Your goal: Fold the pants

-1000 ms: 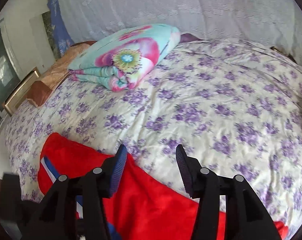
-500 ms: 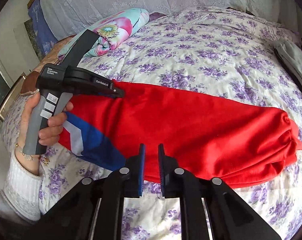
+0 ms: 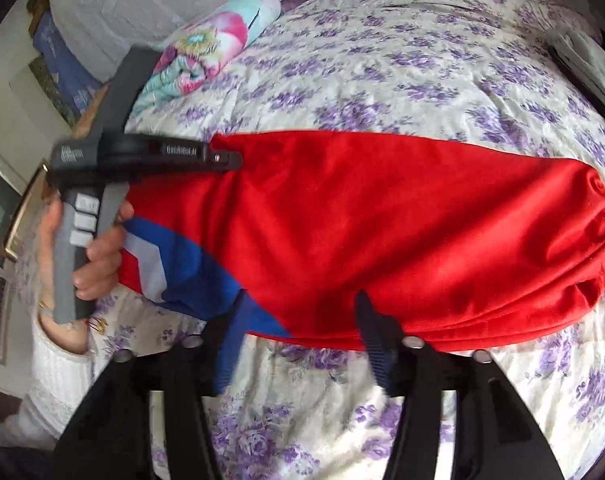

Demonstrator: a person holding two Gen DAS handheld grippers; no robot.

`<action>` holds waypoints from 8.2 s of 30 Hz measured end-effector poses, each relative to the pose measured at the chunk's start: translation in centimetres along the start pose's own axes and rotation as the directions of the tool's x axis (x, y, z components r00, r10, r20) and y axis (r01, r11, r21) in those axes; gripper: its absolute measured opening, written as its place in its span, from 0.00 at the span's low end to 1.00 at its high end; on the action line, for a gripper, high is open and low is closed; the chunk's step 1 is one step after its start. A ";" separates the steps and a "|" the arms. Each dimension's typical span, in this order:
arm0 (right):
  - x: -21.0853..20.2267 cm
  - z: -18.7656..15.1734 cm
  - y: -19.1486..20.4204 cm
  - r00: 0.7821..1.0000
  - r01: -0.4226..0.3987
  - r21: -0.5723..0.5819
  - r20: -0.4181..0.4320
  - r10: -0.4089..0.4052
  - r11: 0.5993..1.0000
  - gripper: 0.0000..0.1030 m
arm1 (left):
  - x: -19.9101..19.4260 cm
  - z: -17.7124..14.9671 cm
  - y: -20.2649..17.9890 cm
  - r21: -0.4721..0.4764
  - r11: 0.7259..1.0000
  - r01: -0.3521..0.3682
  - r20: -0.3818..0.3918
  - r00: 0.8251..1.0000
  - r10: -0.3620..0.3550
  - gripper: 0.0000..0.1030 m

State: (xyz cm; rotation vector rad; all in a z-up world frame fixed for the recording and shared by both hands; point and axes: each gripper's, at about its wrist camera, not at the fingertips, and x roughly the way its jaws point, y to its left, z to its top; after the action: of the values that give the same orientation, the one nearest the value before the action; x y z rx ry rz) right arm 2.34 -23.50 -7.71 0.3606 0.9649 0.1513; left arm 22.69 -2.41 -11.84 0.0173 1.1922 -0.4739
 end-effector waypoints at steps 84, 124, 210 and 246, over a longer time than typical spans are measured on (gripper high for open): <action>-2.4 2.6 -16.2 0.983 0.109 0.291 0.113 -0.147 0.951 0.19 | -4.9 -9.0 -12.9 0.083 0.987 0.134 0.044 0.989 -0.138 0.19; 8.9 4.2 7.6 0.985 -0.050 -0.293 -0.171 -0.001 0.955 0.03 | -4.7 -9.5 3.6 -0.237 0.968 0.084 0.043 0.996 -0.076 0.19; -7.9 0.8 -4.8 0.973 -0.102 0.072 0.216 0.085 0.992 0.14 | -18.5 -10.5 0.0 -0.063 0.997 0.055 0.492 0.871 -0.017 0.16; -2.5 4.1 1.5 0.987 -0.123 -0.179 0.083 0.139 0.976 0.36 | -5.8 -8.0 -7.8 0.019 0.996 0.087 0.129 0.988 -0.088 0.49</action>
State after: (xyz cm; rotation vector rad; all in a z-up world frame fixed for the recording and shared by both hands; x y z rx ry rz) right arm 4.40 -23.77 -3.10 0.2681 0.8268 0.3337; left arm 11.10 -5.34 -7.95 -0.0537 1.0653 -0.5522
